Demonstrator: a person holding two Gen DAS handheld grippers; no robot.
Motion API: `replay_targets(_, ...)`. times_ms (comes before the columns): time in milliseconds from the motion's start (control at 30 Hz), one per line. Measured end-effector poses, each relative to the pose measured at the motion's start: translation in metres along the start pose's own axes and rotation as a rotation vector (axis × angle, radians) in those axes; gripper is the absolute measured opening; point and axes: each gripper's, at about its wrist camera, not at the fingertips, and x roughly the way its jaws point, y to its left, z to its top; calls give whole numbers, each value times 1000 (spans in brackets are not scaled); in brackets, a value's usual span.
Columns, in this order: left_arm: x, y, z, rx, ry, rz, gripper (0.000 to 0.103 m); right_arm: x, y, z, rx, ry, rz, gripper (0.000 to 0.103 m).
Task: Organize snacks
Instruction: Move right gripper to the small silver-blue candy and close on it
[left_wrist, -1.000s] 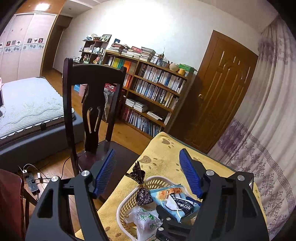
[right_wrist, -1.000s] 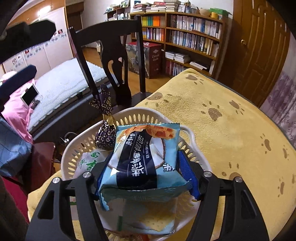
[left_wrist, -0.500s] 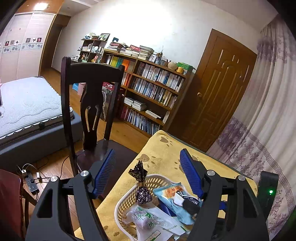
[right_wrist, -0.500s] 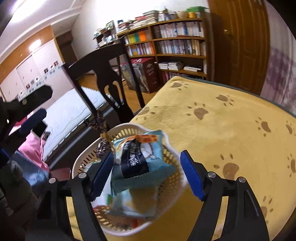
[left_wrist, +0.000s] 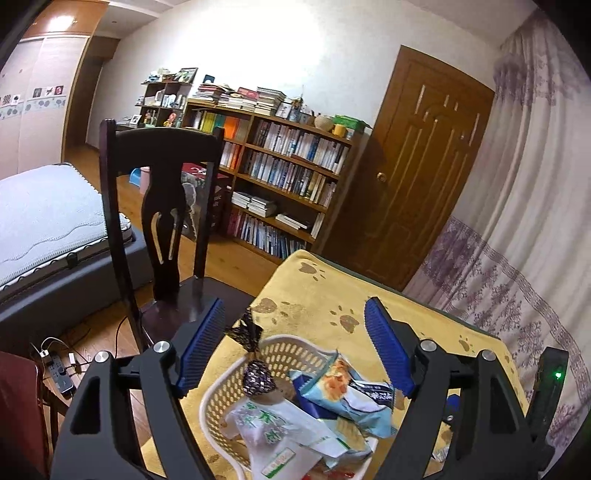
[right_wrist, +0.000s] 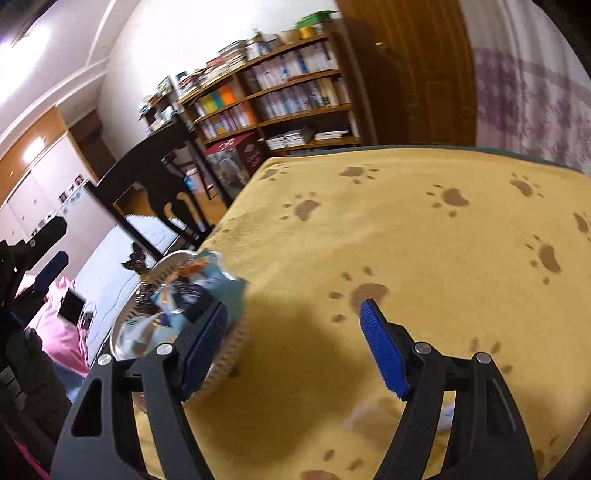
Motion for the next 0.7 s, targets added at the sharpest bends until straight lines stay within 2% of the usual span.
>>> replay_targets(433,5,-51,-21,129,54,-76,80,-18,-93,-38,168,17,-104,74)
replay_targets(567,5,-71,-32,182,77,-107,80,-23,-108,-50,186,21,-126,74)
replay_targets(700,5,-90,-45,239,92,-136,86,-24,-116,-58,187,28,-150,74)
